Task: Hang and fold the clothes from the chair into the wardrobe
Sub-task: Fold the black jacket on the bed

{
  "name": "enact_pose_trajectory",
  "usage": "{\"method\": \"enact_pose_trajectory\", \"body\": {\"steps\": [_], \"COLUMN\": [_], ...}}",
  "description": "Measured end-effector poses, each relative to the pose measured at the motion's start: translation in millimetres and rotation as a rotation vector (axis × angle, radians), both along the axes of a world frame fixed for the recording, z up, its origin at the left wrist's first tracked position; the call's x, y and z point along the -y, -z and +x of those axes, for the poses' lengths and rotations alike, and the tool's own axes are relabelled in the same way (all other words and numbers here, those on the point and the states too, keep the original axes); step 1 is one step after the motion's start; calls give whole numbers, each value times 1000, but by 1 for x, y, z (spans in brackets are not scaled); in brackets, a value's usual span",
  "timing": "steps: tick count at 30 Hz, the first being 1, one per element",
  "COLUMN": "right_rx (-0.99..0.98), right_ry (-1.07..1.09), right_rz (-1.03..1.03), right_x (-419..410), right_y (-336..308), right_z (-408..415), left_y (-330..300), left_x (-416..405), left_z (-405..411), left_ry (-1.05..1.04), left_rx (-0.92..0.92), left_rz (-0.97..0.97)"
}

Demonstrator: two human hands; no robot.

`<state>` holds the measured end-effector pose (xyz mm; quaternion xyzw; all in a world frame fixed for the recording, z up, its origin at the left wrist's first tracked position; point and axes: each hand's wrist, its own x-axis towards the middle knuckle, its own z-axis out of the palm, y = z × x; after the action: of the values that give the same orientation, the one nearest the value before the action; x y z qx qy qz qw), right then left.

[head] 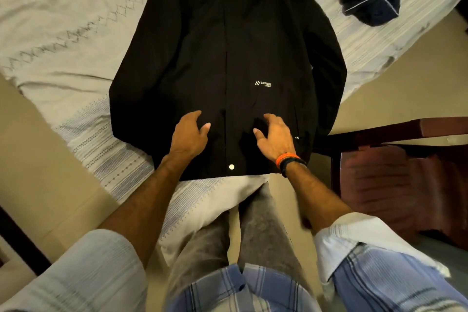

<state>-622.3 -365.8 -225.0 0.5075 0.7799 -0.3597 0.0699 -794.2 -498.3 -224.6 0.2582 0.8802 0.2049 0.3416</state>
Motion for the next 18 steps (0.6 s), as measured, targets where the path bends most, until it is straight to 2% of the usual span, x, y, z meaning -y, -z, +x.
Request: {"method": "enact_pose_trajectory", "body": {"steps": [4,7,11,16,18], "right_rx": [47,135,308,315,320], "right_ry": [-206,-341,-223,-160,-250], "right_rz": [121,166,157,207,238], "right_x": [-17,-23,-44,-36,-32], "right_y": [36,71,100,100,101], "right_z": [-26,-29,14,6,2], "left_y": [44,74,98,94,95], "left_x": [-19,-20,6,-5,-4], "left_z": [-12,-18,-37,-27,-26], "left_ry": [124,223,305,320,325], "left_rx": [-100,-174,-112,-134,-82], "left_rz": [-25,-186,-428,-518,-538]}}
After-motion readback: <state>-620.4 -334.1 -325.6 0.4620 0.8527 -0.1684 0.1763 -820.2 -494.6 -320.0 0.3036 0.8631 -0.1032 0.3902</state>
